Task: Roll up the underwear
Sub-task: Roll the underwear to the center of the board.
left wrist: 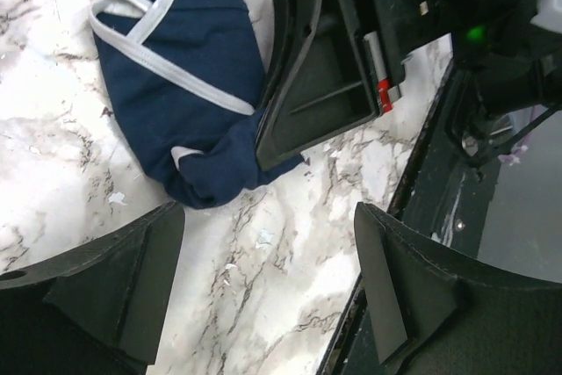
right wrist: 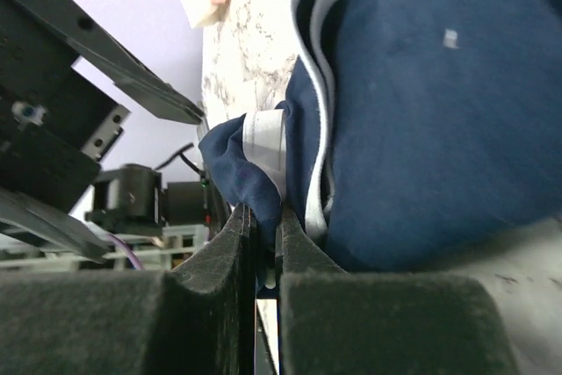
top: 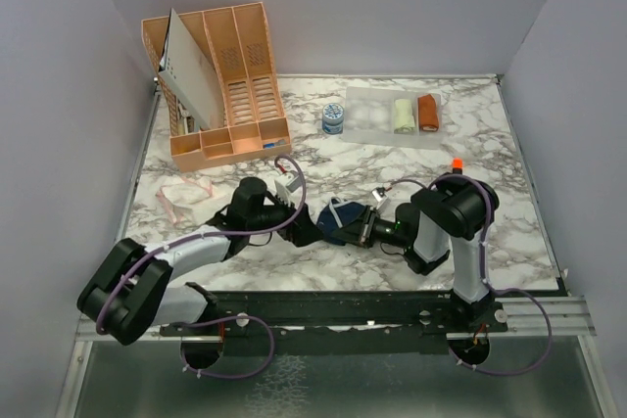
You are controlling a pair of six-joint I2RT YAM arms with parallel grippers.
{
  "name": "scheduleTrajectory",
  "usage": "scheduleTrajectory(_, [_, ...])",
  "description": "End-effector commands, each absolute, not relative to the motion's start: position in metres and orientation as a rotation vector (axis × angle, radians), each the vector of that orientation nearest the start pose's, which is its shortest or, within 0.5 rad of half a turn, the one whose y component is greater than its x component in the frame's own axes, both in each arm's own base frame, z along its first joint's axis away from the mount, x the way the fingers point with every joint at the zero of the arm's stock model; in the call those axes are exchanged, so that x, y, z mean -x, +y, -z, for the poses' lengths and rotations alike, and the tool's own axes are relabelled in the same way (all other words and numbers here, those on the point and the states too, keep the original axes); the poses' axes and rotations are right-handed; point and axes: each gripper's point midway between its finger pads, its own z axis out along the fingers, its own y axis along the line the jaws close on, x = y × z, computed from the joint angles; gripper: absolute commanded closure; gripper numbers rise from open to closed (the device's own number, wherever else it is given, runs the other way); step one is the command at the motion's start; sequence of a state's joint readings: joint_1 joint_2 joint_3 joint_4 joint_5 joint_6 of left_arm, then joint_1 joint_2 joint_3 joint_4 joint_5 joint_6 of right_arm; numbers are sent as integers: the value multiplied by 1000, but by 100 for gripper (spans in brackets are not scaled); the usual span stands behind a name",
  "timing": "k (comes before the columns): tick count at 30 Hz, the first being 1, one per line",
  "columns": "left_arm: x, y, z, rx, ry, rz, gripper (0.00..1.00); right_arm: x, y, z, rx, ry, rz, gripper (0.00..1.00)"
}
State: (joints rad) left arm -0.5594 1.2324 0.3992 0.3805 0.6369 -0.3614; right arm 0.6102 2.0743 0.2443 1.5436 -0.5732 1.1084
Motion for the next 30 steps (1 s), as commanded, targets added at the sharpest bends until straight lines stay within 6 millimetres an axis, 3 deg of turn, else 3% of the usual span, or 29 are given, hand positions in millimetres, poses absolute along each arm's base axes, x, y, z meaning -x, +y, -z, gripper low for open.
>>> scheduleTrajectory(1, [-219,-269,-89,-675,2036,1124,16,-184,265,-3,-273,2231,-1598,100])
scheduleTrajectory(8, [-237,-277,-71,-713,2088,1058,16,-182,256,10,-343,2285,-1592,99])
scheduleTrajectory(16, [-233,-295,-53,-922,2095,1150,22,-185,253,14,-359,2298,-1604,97])
scheduleTrajectory(20, [-228,-295,-33,-974,2200,1169,39,-186,251,14,-361,2294,-1602,93])
scheduleTrajectory(23, [-226,-295,-20,-983,2282,1189,64,-189,252,7,-319,2265,-1609,85])
scheduleTrajectory(26, [-223,-301,-21,-982,2278,1252,88,-191,256,-4,-185,2212,-1628,70])
scheduleTrajectory(28, [-224,-305,-26,-971,2275,1281,100,-191,260,-12,-46,2159,-1630,54])
scheduleTrajectory(30, [-225,-307,-32,-971,2269,1290,100,-190,260,-23,110,2079,-1591,42])
